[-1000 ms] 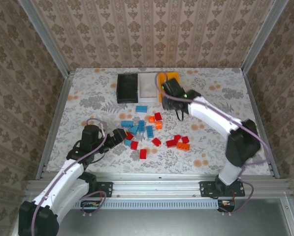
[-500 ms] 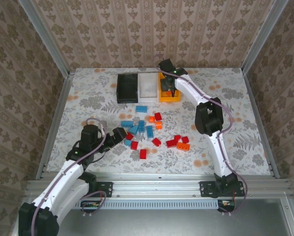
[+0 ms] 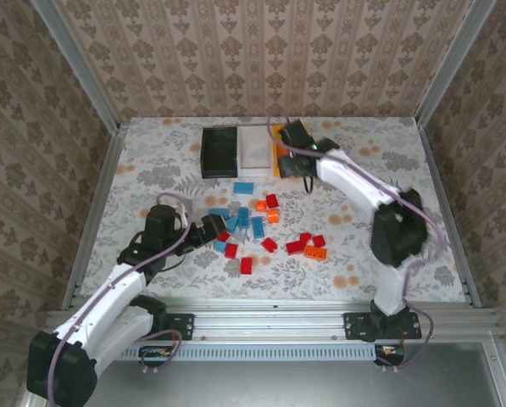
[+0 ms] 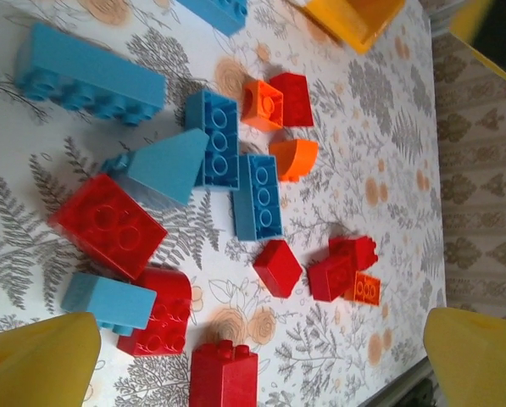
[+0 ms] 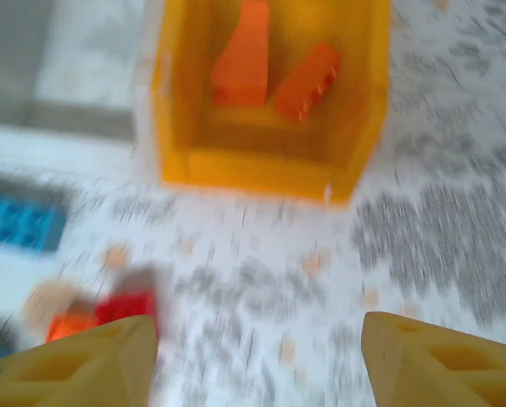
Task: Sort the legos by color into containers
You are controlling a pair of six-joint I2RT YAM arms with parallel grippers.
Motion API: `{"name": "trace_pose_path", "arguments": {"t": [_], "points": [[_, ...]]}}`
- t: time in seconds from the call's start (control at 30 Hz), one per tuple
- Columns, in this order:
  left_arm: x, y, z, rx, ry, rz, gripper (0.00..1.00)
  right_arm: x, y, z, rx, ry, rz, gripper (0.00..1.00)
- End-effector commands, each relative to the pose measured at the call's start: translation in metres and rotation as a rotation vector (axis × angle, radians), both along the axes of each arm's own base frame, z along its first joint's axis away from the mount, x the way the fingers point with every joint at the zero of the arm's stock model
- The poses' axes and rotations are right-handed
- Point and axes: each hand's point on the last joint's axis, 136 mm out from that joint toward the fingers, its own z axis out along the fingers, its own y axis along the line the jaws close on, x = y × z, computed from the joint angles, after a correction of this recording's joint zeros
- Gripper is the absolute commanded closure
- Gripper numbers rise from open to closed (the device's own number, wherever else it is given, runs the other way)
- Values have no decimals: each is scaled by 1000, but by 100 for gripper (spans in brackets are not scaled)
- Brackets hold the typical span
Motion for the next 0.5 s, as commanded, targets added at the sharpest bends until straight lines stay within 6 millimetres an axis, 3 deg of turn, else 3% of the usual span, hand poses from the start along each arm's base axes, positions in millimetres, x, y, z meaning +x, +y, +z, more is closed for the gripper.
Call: {"name": "trace_pose_path", "arguments": {"t": [0.0, 0.13, 0.23, 0.37, 0.47], "points": [[-6, -17, -1, 37, -49, -63, 0, -55, -14, -8, 67, -55, -120, 27], [-17, -46, -14, 48, -64, -148, 0, -139, -30, -63, 143, 57, -156, 20], [-20, -58, -21, 50, -66, -167, 0, -181, -35, -86, 178, 147, -158, 16], [-24, -67, -26, 64, -59, -193, 0, -211, -41, -101, 206, 206, -169, 11], [-25, -68, -27, 68, -59, -197, 0, -218, -46, -111, 196, 226, -182, 8]]}}
